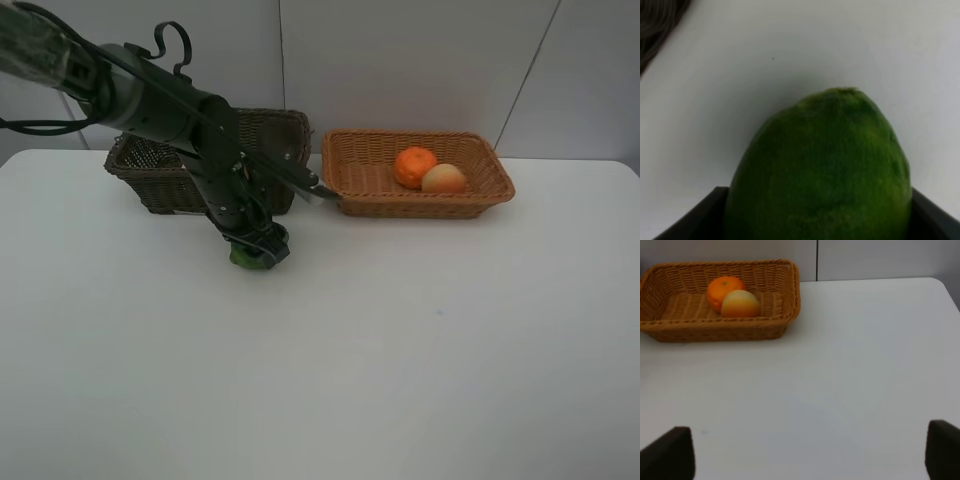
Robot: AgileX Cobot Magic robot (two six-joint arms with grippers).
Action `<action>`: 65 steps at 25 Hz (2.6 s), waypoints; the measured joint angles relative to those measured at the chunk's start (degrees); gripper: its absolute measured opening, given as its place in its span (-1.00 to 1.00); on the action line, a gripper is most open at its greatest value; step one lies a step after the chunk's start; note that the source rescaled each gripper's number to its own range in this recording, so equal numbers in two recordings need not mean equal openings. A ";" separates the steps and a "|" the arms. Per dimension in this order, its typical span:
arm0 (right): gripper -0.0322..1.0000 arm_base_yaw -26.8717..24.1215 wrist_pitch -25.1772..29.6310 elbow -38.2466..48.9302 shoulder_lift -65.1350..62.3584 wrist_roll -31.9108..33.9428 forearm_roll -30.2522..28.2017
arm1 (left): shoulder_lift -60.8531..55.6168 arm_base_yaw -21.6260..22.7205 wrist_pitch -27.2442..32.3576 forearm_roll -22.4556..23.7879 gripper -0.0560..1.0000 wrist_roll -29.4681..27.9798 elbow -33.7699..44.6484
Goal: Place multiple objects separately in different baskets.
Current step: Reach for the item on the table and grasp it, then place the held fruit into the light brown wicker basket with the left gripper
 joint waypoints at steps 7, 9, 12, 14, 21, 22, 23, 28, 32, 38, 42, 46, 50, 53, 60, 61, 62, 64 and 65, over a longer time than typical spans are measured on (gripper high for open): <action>1.00 0.00 0.00 0.00 0.00 0.00 0.00 | 0.00 0.00 0.00 0.00 0.59 -2.83 0.00; 1.00 0.00 0.00 0.00 0.00 0.00 0.00 | 0.00 0.00 0.00 0.00 0.59 -2.95 0.00; 1.00 0.00 0.00 0.00 0.00 0.00 0.00 | 0.00 0.00 0.00 -0.47 0.59 -2.95 0.00; 1.00 0.00 0.00 0.00 0.00 0.00 0.00 | 0.00 0.00 0.00 -0.86 0.59 -2.95 0.00; 1.00 0.00 0.00 0.00 0.00 0.00 0.00 | 0.06 0.00 -0.19 -2.13 0.59 -3.01 0.00; 1.00 0.00 0.00 0.00 0.00 0.00 0.00 | 0.06 0.00 -0.19 -2.45 0.59 -3.01 0.00; 1.00 0.00 0.00 0.00 0.00 0.00 0.00 | 0.06 0.00 -0.19 -3.20 0.59 -3.07 0.00; 1.00 0.00 0.00 0.00 0.00 0.00 0.00 | -0.90 0.00 5.14 -9.32 0.59 -7.29 -1.34; 1.00 0.00 0.00 0.00 0.00 0.00 0.00 | -3.56 -0.36 12.19 -11.45 0.59 -14.02 -5.49; 1.00 0.00 0.00 0.00 0.00 0.00 0.00 | -4.39 -4.47 20.27 -11.60 0.59 -22.76 -16.06; 1.00 0.00 0.00 0.00 0.00 0.00 0.00 | -2.85 -6.77 20.66 -11.60 0.59 -27.80 -24.44; 1.00 0.00 0.00 0.00 0.00 0.00 0.00 | 1.93 -8.39 20.55 -10.50 0.59 -29.98 -33.62; 1.00 0.00 0.00 0.00 0.00 0.00 0.00 | 6.27 -9.79 16.84 -4.53 0.59 -30.17 -38.85; 1.00 0.00 0.00 0.00 0.00 0.00 0.00 | 7.79 -10.04 11.27 1.91 0.59 -29.75 -39.13; 1.00 0.00 0.00 0.00 0.00 0.00 0.00 | 10.68 -9.97 -1.35 9.90 0.59 -29.59 -39.30; 1.00 0.00 0.00 0.00 0.00 0.00 0.00 | 11.58 -9.97 -3.04 10.27 0.59 -29.59 -39.30; 1.00 0.00 0.00 0.00 0.00 0.00 0.00 | 12.42 -9.93 -4.34 10.45 0.59 -29.59 -39.30; 1.00 0.00 0.00 0.00 0.00 0.00 0.00 | 14.55 -9.73 -6.73 10.57 0.59 -29.59 -39.30; 1.00 0.00 0.00 0.00 0.00 0.00 0.00 | 15.31 -9.73 -7.38 10.65 0.59 -29.59 -39.30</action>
